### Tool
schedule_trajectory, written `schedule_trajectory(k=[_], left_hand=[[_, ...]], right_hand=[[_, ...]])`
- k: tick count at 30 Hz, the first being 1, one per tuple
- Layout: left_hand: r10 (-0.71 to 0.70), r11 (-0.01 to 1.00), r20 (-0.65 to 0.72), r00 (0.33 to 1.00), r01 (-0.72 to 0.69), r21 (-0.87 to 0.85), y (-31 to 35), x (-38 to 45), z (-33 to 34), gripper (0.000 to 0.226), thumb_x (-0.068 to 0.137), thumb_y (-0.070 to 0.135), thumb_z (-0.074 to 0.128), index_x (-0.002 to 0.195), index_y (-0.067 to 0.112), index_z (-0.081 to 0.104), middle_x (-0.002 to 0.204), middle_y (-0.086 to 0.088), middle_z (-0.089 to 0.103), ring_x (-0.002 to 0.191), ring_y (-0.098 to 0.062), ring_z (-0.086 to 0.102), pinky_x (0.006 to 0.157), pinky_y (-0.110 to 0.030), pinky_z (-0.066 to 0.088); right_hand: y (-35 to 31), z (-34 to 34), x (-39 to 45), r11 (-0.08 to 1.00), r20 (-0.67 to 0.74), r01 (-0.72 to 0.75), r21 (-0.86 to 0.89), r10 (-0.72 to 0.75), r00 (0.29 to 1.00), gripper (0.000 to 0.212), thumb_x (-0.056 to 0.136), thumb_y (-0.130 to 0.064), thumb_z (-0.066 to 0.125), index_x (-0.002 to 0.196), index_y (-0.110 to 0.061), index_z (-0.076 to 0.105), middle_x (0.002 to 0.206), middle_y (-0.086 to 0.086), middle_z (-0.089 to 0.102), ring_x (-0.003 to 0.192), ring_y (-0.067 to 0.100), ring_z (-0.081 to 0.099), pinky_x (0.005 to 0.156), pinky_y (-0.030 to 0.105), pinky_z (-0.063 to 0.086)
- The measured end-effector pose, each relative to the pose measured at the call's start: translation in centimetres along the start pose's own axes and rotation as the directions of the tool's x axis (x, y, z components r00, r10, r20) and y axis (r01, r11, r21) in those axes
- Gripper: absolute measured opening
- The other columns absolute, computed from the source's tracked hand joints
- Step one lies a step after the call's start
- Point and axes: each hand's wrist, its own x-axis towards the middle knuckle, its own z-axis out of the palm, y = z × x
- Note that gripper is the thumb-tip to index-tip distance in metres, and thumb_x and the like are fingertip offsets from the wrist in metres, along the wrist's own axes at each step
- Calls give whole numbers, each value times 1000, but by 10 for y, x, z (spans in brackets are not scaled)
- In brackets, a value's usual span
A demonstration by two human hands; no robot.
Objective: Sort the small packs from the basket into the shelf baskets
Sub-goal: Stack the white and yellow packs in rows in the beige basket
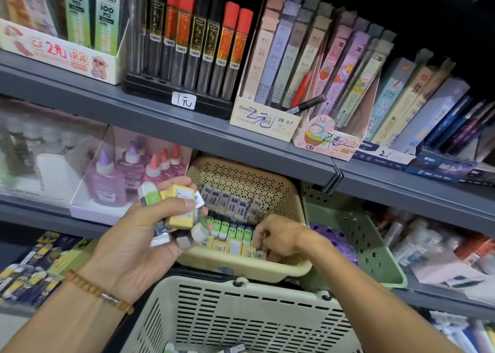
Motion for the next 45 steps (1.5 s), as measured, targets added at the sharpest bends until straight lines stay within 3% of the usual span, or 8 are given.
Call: schedule_trajectory(k=[8, 12, 20, 27, 32, 36, 40, 45], left_hand=[[-17, 1000, 9, 1000, 17, -10, -5, 1, 0, 31, 63, -1, 63, 88, 15, 74, 101, -6, 72, 84, -30, 65, 74, -42, 57], [-35, 999, 29, 999, 36, -32, -7, 2, 2, 27, 62, 0, 62, 79, 15, 77, 93, -7, 73, 83, -29, 67, 68, -39, 58], [49, 997, -9, 999, -50, -56, -11, 5, 4, 28, 64, 1, 61, 82, 15, 76, 88, -10, 72, 76, -25, 72, 69, -43, 60], [59, 998, -134, 989, -63, -23, -4, 8, -2, 25, 58, 1, 67, 78, 15, 75, 88, -7, 72, 81, -24, 69, 77, -40, 58], [26, 998, -148, 989, -34, -49, 0, 6, -6, 23, 60, 1, 67, 78, 13, 75, 93, -14, 65, 86, -27, 65, 76, -38, 58], [34, 997, -154, 988, -44, -58, 4, 6, -6, 30, 62, 1, 64, 88, 13, 72, 91, -12, 67, 86, -26, 66, 71, -36, 59], [46, 996, -171, 984, -58, -66, 10, 4, -9, 28, 63, 2, 63, 87, 14, 71, 92, -13, 68, 94, -29, 65, 69, -34, 58], [18, 998, -113, 993, -25, -57, 17, -2, -13, 26, 65, 2, 60, 85, 11, 74, 91, -10, 69, 93, -28, 63, 67, -30, 58]], right_hand=[[-2, -8, -17, 947, -269, 141, 288, -62, 961, 22, 102, -27, 46, 112, -19, 64, 94, -1, 69, 75, 10, 66, 75, 32, 55], [-30, -8, -35, 610, -439, 492, 621, -250, 863, 13, 94, -34, 60, 99, -26, 70, 85, -4, 71, 65, 9, 64, 57, 25, 51], [-62, 7, -52, 559, -490, 689, 461, -487, 723, 49, 65, -26, 90, 109, -31, 66, 87, -11, 60, 66, 3, 53, 59, 14, 44], [-44, 0, -41, 414, -585, 603, 681, -188, 789, 16, 90, -6, 66, 94, -19, 74, 74, 2, 75, 67, 13, 70, 63, 21, 56], [-15, 8, -17, 729, -476, 240, 641, 133, 869, 15, 90, -19, 69, 105, -15, 73, 77, -9, 72, 69, 23, 69, 73, 42, 57], [-17, 21, 4, 839, -372, 158, 521, 57, 926, 16, 95, -23, 63, 107, -21, 72, 85, -7, 72, 35, 3, 42, 42, 19, 45], [-37, 22, 24, 942, -205, 200, 271, -146, 968, 15, 95, -21, 61, 89, -21, 76, 108, -9, 72, 75, 4, 65, 70, 20, 50], [-46, 18, 45, 975, -169, 95, 201, -62, 984, 32, 91, -31, 65, 120, -21, 58, 116, 1, 62, 104, 19, 59, 87, 29, 48]])
